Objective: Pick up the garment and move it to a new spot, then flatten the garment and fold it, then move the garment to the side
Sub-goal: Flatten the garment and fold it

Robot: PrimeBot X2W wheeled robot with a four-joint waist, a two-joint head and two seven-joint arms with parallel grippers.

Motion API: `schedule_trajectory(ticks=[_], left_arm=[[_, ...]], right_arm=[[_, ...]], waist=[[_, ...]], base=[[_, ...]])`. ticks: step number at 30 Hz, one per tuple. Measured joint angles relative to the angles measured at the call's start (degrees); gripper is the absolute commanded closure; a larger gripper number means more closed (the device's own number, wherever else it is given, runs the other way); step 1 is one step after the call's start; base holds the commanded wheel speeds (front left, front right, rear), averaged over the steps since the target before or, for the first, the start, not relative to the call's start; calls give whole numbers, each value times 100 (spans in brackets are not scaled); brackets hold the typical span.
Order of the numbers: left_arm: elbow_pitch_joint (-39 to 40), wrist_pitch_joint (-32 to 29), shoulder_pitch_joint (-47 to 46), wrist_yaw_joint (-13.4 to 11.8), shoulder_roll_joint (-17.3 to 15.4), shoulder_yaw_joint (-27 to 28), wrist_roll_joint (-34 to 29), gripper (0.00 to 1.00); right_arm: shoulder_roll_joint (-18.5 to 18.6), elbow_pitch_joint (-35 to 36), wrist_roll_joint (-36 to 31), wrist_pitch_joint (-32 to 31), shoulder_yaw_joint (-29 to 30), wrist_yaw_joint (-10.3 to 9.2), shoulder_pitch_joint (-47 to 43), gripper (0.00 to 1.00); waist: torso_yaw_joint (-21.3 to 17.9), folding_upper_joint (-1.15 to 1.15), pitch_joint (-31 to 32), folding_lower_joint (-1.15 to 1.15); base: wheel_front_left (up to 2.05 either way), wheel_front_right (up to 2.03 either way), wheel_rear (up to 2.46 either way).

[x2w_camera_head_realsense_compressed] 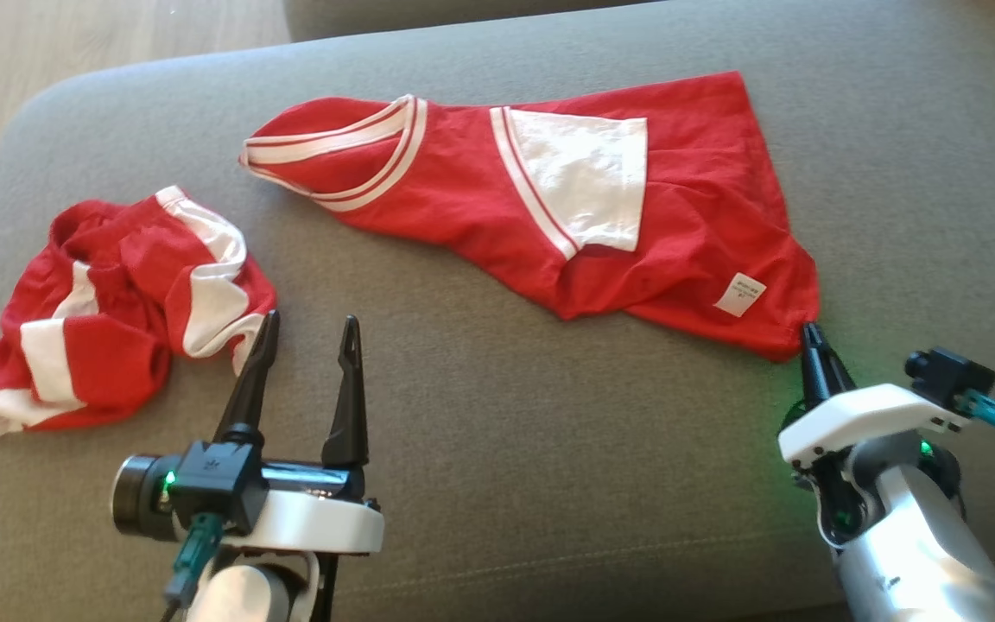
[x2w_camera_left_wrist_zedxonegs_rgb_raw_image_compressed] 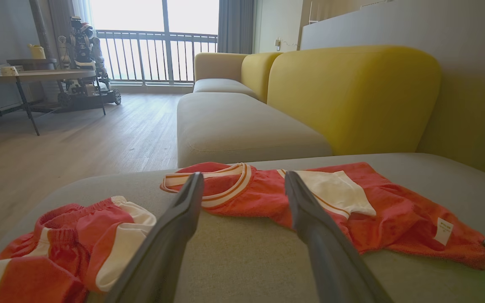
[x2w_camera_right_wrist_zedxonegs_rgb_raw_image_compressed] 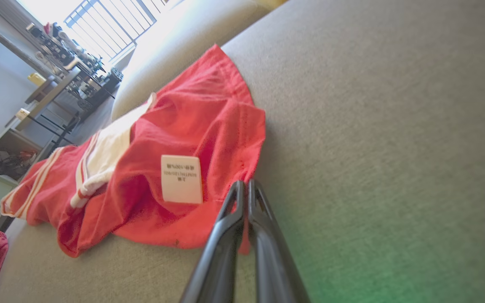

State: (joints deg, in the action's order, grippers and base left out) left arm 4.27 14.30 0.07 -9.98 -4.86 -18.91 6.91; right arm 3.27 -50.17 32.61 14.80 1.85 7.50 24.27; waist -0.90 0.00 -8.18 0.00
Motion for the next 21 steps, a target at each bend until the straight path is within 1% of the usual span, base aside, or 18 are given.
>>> schedule_trajectory(ticks=[4, 7, 9, 11, 12, 13, 14, 16, 17, 18, 20, 21], left_arm=[[38, 0, 23, 87, 33, 131, -29, 0], [64, 0, 104, 103, 53, 154, -77, 0], [78, 0, 80, 175, 65, 201, -77, 0], [85, 0, 4, 282, 82, 300, -67, 0], [66, 0, -99, 368, 81, 344, -20, 0], [12, 1, -258, 520, 56, 367, 76, 0], [-112, 3, -463, 719, 8, 364, 186, 0], [-371, -313, -1007, 1246, -209, 281, 368, 0], [-482, -619, -1345, 1444, -342, 243, 463, 0], [-591, -981, -1729, 1581, -502, 151, 560, 0], [-789, -1747, -2615, 1713, -934, -327, 746, 0], [-887, -2146, -3084, 1712, -1122, -650, 925, 0]], right_arm=[[-9, 581, -275, -2, 258, 0, -406, 100], [-35, 1036, -537, -3, 479, 0, -810, 100], [-56, 1338, -775, -3, 662, 0, -1050, 100], [-58, 1584, -866, -10, 811, 0, -1215, 100], [-59, 1655, -867, -11, 860, 0, -1258, 100], [-58, 1705, -867, -11, 877, 0, -1284, 100], [-60, 1731, -867, -11, 859, 0, -1288, 100], [-67, 1789, -851, -11, 791, 0, -1287, 100], [-67, 1812, -851, -11, 745, 0, -1286, 100], [-68, 1836, -853, -11, 690, 0, -1283, 100], [-70, 1868, -835, -12, 569, 0, -1252, 100], [-71, 1881, -801, -11, 489, 0, -1213, 100]], waist=[[-156, 0, 46, 0], [-339, 0, 46, 0], [-485, 0, 16, 0], [-632, 0, -44, 0], [-703, 0, -85, 0], [-770, 0, -132, 0], [-834, 0, -178, 0], [-944, 0, -281, 0], [-987, 0, -337, 0], [-1024, 0, -396, 0], [-1088, 0, -527, 0], [-1118, 0, -599, 0]], base=[[0, 0, 0], [0, 0, 0], [0, 0, 0], [0, 0, 0], [0, 0, 0], [0, 0, 0], [0, 0, 0], [0, 0, 0], [0, 0, 0], [0, 0, 0], [0, 0, 0], [0, 0, 0]])
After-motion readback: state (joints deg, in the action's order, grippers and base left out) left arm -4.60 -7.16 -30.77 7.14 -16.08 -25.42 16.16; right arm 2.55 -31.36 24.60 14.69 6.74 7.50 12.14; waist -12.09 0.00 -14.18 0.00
